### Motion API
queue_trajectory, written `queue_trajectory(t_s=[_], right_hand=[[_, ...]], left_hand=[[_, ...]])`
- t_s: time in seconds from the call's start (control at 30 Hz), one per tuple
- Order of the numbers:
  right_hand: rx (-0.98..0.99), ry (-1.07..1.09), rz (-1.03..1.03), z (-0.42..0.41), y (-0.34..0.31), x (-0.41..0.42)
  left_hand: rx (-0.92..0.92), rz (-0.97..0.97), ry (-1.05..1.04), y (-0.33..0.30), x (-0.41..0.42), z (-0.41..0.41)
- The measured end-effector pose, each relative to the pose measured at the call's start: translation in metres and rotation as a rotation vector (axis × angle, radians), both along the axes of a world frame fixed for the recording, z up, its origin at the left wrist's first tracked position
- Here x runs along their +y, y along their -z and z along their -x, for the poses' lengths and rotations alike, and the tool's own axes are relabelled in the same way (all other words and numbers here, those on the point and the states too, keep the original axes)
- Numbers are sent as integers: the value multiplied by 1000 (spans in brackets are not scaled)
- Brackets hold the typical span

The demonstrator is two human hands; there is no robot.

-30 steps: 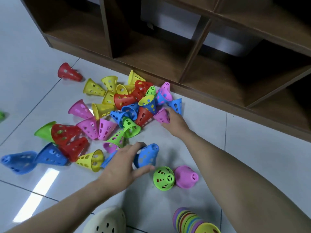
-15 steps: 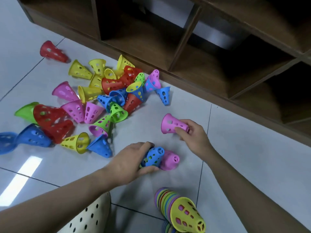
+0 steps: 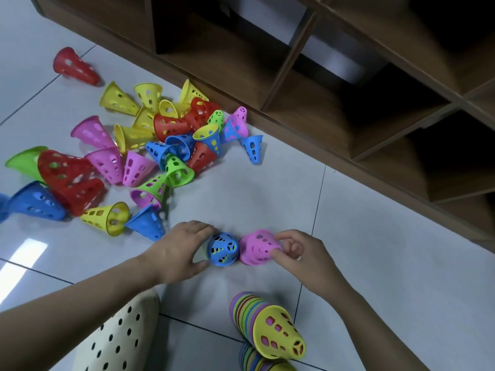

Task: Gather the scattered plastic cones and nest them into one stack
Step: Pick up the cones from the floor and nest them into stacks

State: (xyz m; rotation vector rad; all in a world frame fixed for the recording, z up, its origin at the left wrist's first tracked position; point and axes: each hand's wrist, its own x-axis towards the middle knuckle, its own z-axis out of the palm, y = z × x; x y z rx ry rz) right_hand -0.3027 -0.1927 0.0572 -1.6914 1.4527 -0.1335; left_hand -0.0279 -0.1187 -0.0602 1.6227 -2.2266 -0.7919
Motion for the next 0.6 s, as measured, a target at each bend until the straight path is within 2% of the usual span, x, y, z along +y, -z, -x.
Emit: queue_trajectory(t_s=[0.13, 0.23, 0.43, 0.6], right_hand=[[-17, 4, -16, -17, 14, -19], [-68, 54, -22, -32, 31, -43], [-143, 191, -76, -67, 77, -89], [-98, 302, 105, -83, 111, -127]], left_hand=[[-393, 125, 61, -13, 3, -39], [-525, 107, 4, -18, 11, -75], [-606, 139, -36, -8, 9, -105], [-620, 221, -13, 0, 1, -107]])
